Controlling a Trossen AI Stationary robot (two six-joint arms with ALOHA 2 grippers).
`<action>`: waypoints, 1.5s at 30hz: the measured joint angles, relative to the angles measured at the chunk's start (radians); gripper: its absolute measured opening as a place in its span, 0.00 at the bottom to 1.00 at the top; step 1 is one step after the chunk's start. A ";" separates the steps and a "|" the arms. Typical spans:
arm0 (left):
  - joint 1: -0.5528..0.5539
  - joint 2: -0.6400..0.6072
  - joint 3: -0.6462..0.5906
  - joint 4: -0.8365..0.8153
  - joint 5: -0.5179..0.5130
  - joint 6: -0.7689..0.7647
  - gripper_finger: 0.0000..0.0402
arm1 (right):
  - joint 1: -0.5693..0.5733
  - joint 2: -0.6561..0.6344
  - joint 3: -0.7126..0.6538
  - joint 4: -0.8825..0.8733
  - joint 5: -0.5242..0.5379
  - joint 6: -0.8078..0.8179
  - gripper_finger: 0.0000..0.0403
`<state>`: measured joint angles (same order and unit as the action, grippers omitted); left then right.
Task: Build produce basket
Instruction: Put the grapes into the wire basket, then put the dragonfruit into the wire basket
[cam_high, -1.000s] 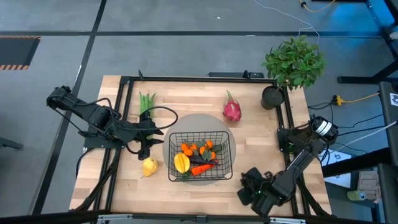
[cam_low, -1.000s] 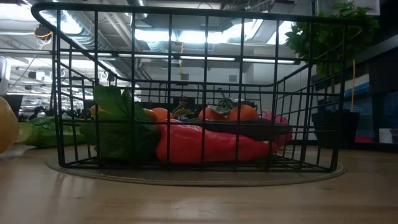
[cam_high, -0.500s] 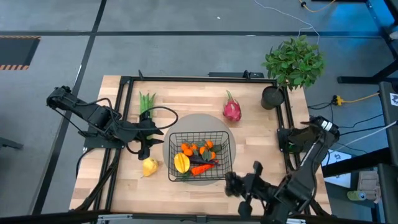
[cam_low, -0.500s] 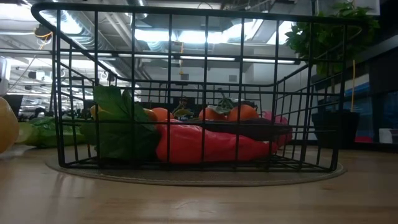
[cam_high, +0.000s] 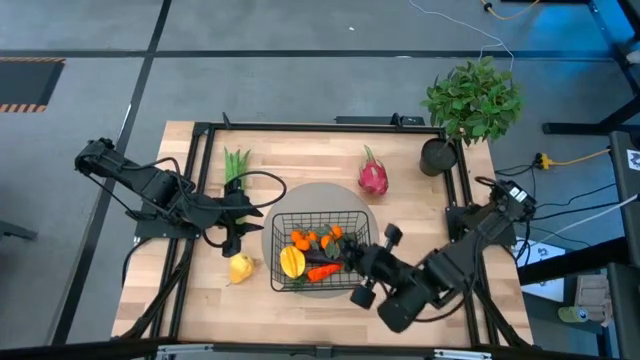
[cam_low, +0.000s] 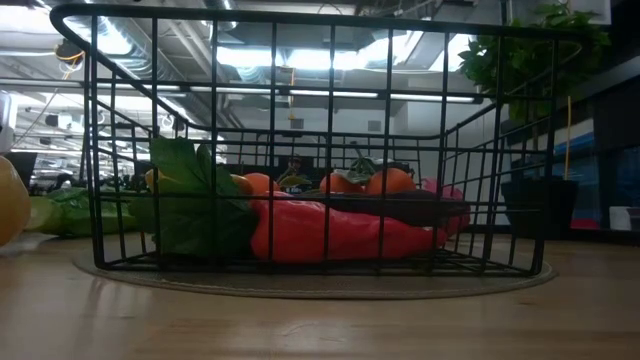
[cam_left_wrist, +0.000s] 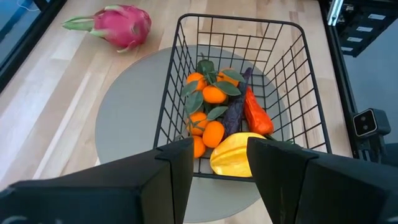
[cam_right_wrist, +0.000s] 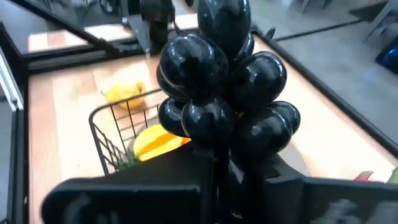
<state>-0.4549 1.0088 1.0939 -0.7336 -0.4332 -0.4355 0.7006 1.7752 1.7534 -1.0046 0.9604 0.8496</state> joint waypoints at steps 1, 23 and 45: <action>0.000 0.000 0.000 0.000 0.000 0.000 0.34 | -0.014 0.000 0.000 0.000 -0.014 -0.016 0.08; 0.000 0.000 0.000 0.000 0.000 0.000 0.34 | -0.157 0.000 0.000 0.008 -0.214 -0.047 0.54; 0.000 0.000 0.000 0.000 0.000 0.000 0.34 | -0.157 0.000 0.000 -0.048 -0.072 -0.014 0.55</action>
<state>-0.4553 1.0088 1.0936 -0.7338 -0.4332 -0.4355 0.5434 1.7752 1.7532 -1.0522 0.8881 0.8358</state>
